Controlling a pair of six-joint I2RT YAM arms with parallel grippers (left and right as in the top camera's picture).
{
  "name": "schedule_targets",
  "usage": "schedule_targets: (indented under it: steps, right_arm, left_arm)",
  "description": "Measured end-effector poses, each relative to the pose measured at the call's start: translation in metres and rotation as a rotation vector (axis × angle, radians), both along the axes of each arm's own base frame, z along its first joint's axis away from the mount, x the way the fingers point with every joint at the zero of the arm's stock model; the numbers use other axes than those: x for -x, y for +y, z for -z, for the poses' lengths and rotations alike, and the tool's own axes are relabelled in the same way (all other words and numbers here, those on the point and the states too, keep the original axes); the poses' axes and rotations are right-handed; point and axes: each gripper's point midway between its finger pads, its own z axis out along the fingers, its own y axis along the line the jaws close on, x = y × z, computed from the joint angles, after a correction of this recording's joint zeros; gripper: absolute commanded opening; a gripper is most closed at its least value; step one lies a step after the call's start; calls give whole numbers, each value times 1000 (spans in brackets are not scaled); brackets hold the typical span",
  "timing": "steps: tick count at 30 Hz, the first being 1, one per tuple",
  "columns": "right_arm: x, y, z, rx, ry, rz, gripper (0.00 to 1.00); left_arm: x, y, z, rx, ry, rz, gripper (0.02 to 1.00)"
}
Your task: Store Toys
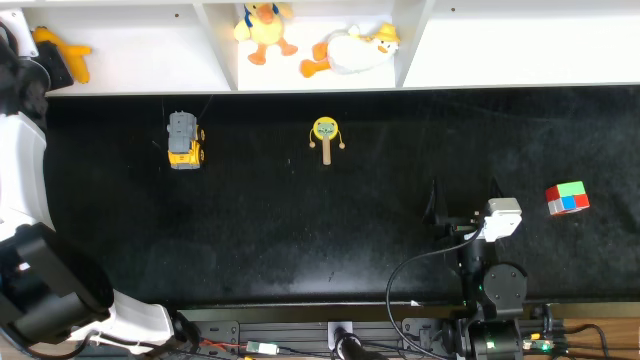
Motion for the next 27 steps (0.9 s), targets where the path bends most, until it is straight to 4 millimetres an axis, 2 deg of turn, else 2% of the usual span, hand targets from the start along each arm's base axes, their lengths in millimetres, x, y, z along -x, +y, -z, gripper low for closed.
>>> schedule_targets:
  steps: [6, 10, 11, 27]
  right_arm:
    - [0, 0, 0, 0, 0, 0, 996]
    - [0, 0, 0, 0, 0, 0, 993]
    - [0, 0, 0, 0, 0, 0, 996]
    - [0, 0, 0, 0, 0, 0, 996]
  left_arm:
    - [0, 0, 0, 9, -5, -8, 678]
    - [0, 0, 0, 9, -4, -7, 884]
    - [0, 0, 1, 10, -3, -7, 998]
    - [-5, 1, 4, 13, -12, -3, 998]
